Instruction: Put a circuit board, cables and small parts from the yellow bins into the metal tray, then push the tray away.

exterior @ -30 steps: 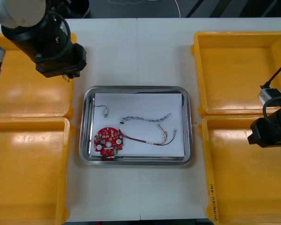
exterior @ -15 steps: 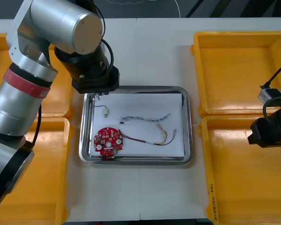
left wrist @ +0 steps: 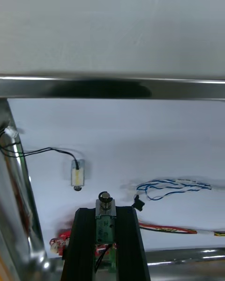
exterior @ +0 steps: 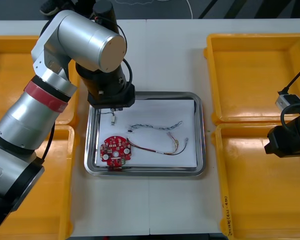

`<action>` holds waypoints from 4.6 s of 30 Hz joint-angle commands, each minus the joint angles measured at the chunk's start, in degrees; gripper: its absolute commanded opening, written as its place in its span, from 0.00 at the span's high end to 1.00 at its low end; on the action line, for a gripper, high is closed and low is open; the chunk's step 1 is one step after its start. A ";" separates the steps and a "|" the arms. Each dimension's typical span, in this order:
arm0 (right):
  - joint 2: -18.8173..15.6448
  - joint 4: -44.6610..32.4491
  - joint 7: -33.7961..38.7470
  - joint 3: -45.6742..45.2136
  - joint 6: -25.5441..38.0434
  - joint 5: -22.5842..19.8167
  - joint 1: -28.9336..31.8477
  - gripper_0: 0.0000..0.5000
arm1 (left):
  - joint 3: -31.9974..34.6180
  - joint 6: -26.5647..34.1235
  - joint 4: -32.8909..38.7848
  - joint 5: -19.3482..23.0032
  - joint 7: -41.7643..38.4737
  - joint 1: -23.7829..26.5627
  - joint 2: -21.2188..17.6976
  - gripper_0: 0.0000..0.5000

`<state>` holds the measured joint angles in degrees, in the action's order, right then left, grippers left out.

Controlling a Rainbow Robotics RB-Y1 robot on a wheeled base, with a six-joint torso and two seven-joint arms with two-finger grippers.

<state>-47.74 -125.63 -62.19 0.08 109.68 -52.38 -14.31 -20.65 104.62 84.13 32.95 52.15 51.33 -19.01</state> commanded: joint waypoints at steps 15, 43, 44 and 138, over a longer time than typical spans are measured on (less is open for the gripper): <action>0.19 -0.40 -1.53 -1.92 -0.34 -0.10 0.51 0.00 | -1.76 -4.25 1.03 -5.26 -0.91 -3.87 4.06 1.00; 0.19 -0.40 -1.53 -1.92 -0.34 -0.10 0.51 0.00 | -3.08 -6.18 1.03 -7.20 -0.65 -5.98 4.33 0.69; 0.19 -0.40 -1.53 -1.92 -0.34 -0.10 0.51 0.00 | -3.35 -6.10 1.03 -7.20 -0.74 -5.98 4.42 0.38; -2.44 -3.21 -19.20 -3.86 -3.33 -1.94 1.04 0.00 | 33.83 5.38 27.75 17.94 23.96 -28.30 -35.49 0.00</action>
<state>-48.32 -126.05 -75.65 -2.29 106.81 -53.24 -13.32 10.32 109.62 108.33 49.77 71.83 25.77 -50.53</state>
